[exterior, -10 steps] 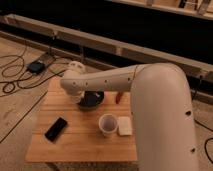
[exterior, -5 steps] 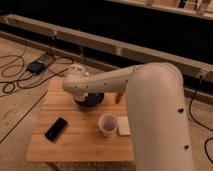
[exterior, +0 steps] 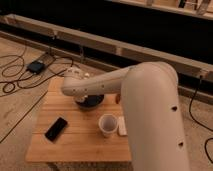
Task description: Place the bottle in the ceramic bowl
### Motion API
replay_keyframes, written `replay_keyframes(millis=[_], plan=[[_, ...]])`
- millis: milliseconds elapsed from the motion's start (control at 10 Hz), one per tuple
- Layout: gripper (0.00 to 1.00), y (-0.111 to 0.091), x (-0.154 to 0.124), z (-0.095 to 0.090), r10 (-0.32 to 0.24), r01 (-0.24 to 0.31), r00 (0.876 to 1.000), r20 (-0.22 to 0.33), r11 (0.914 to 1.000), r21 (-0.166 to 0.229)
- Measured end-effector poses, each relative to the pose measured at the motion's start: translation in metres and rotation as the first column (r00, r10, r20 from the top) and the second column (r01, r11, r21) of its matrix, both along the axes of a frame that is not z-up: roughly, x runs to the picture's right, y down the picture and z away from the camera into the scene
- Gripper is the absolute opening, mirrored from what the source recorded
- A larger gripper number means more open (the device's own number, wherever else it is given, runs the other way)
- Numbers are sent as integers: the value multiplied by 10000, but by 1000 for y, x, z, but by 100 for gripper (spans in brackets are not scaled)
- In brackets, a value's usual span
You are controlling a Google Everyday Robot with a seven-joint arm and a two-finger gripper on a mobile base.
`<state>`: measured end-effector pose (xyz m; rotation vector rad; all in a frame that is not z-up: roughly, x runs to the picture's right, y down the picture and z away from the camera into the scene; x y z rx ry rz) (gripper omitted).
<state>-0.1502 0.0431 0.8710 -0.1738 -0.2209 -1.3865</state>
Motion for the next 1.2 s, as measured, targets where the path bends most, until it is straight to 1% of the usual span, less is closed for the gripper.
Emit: replay_keyframes(millis=[200,300,600,1200], plan=[[80,0,4,4,165,-164,9997,-189,9998,80],[80,-1,5,6,242,-237,9993,-269,9995,185],[80,-3,2,5,262,-247,9990,-350,9988,413],[80,-3,3,5,256,-240,9990,-372,9989,412]])
